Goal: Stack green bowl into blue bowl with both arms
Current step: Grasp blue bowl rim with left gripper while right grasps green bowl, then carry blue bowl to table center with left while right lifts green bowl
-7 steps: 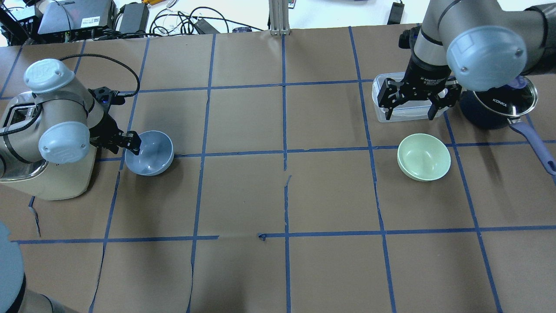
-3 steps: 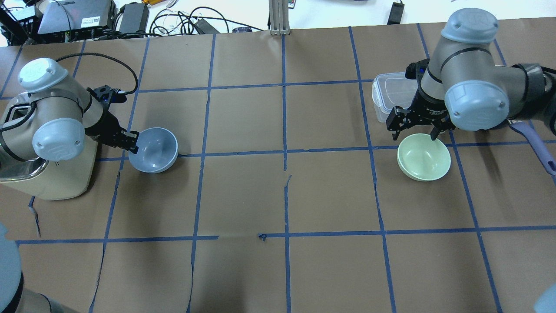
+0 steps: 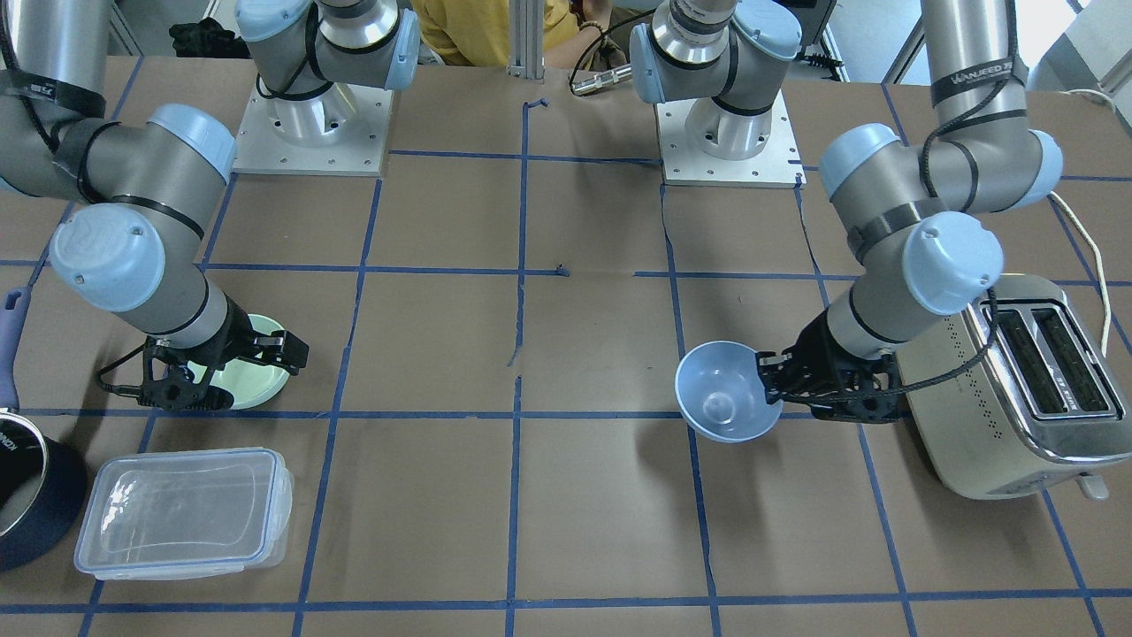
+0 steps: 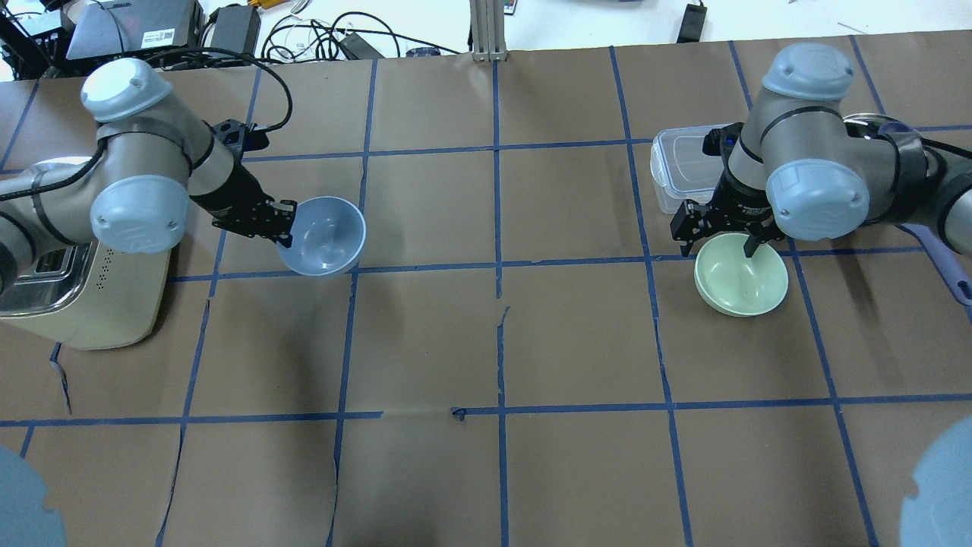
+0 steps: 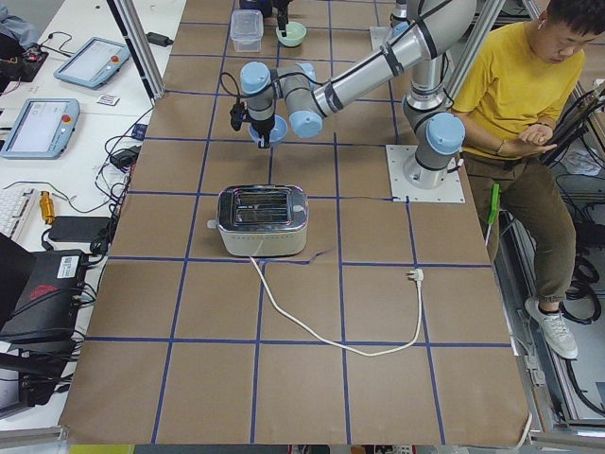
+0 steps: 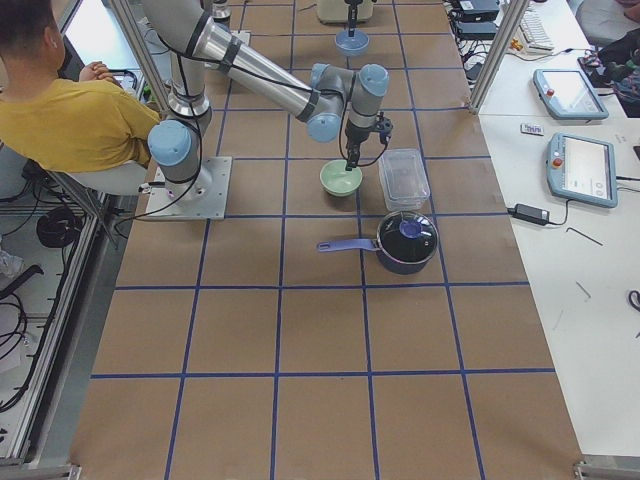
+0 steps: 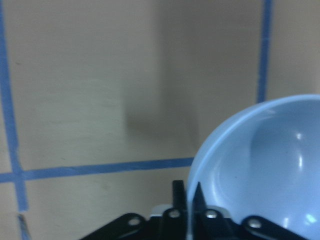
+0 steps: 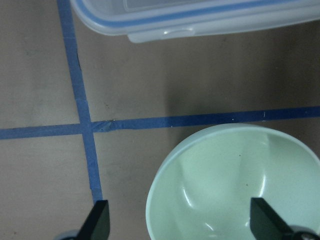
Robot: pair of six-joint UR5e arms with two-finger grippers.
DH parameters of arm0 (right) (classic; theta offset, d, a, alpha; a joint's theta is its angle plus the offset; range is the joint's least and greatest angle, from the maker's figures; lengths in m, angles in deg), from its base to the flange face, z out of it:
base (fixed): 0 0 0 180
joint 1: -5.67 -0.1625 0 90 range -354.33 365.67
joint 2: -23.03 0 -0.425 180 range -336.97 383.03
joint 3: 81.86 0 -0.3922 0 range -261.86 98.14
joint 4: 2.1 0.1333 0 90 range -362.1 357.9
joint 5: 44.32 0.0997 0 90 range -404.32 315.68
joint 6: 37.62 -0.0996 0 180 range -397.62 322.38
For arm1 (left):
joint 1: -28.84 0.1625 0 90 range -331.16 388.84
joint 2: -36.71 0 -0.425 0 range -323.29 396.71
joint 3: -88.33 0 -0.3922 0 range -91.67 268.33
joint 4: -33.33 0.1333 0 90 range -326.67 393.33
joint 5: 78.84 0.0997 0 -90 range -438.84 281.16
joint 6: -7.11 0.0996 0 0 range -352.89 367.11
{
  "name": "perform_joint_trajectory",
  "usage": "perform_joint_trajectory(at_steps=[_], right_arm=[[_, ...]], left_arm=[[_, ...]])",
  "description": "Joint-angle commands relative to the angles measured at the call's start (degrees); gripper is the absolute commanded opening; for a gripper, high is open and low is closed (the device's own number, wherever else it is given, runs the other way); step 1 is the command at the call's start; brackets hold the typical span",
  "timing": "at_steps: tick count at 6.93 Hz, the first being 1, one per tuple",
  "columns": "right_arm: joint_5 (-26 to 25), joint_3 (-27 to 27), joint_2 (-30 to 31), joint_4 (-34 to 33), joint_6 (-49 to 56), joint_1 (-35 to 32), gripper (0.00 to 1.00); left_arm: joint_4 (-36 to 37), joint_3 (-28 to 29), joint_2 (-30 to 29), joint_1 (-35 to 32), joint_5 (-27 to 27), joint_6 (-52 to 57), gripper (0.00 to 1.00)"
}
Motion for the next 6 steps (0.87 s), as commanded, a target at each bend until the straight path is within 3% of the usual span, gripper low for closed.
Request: perform_joint_trajectory(at_steps=[1,3,4,6], right_arm=[[0.0,0.2,-2.0,-1.0,0.0,-0.1,1.00],[0.1,1.0,-2.7,-2.1,0.0,-0.1,1.00],[0.0,1.3,-2.8,-3.8,0.0,-0.1,0.78],[0.0,1.5,-3.0,-3.7,0.0,-0.1,0.21]], left_arm=[[0.3,0.4,0.7,-11.5,-0.2,-13.6,0.00],[6.5,0.4,-2.3,-18.3,-0.2,-26.7,0.00],[9.8,1.3,-4.3,-18.7,-0.3,-28.0,0.00],[15.0,2.1,-7.6,-21.3,-1.1,-33.2,0.00]])
